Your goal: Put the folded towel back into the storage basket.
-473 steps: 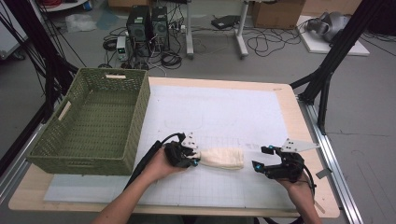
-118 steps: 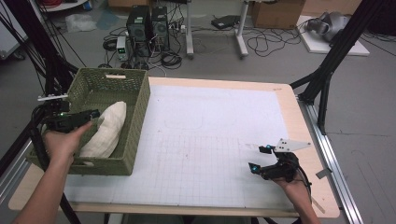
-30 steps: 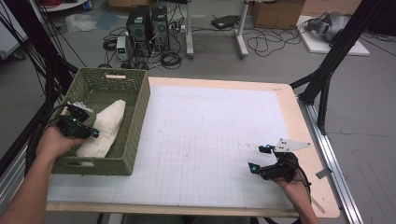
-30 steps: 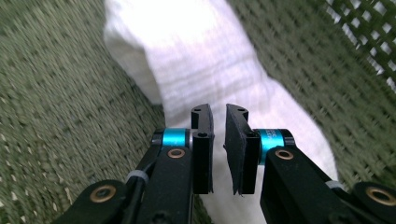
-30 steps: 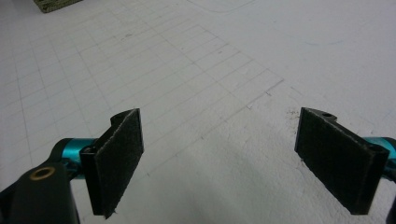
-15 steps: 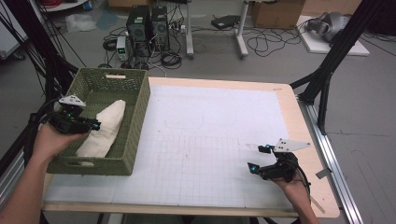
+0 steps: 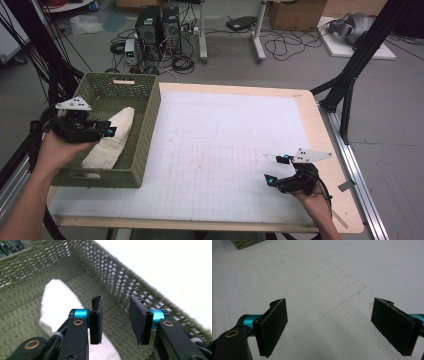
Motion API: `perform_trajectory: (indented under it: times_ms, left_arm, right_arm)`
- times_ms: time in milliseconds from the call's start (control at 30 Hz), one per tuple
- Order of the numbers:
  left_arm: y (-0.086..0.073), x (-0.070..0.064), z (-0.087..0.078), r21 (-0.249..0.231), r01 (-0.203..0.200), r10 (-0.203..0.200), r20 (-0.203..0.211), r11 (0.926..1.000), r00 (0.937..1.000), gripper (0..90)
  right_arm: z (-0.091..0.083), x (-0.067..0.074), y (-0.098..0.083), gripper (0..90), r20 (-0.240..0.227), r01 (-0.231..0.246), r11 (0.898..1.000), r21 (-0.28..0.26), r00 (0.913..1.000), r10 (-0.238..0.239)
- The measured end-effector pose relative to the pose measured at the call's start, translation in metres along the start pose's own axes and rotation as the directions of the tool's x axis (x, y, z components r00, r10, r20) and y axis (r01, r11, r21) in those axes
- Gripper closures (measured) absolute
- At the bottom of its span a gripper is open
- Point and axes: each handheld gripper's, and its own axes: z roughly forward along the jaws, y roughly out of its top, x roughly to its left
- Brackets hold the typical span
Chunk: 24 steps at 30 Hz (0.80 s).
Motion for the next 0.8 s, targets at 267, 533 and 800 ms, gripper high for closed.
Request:
perform_trajectory:
  times_ms: [267, 533, 800]
  left_arm:
    - [0.006, -0.018, 0.001, -0.069, -0.002, 0.005, 0.046, 0.9976, 0.9989, 55.8]
    - [0.008, -0.031, 0.008, -0.118, 0.005, 0.005, 0.088, 0.9930, 0.9961, 52.2]
    - [0.012, -0.044, 0.014, -0.146, -0.001, 0.016, 0.098, 0.9893, 0.9951, 48.6]
  right_arm:
    - [-0.001, 0.001, 0.001, 12.6, -0.004, -0.003, 1.000, -0.004, 1.0000, 0.003]
    - [-0.001, 0.001, 0.001, 12.5, -0.006, -0.006, 1.000, -0.007, 1.0000, 0.006]
    - [-0.001, 0.002, 0.002, 12.5, -0.005, -0.004, 1.000, -0.009, 1.0000, 0.004]
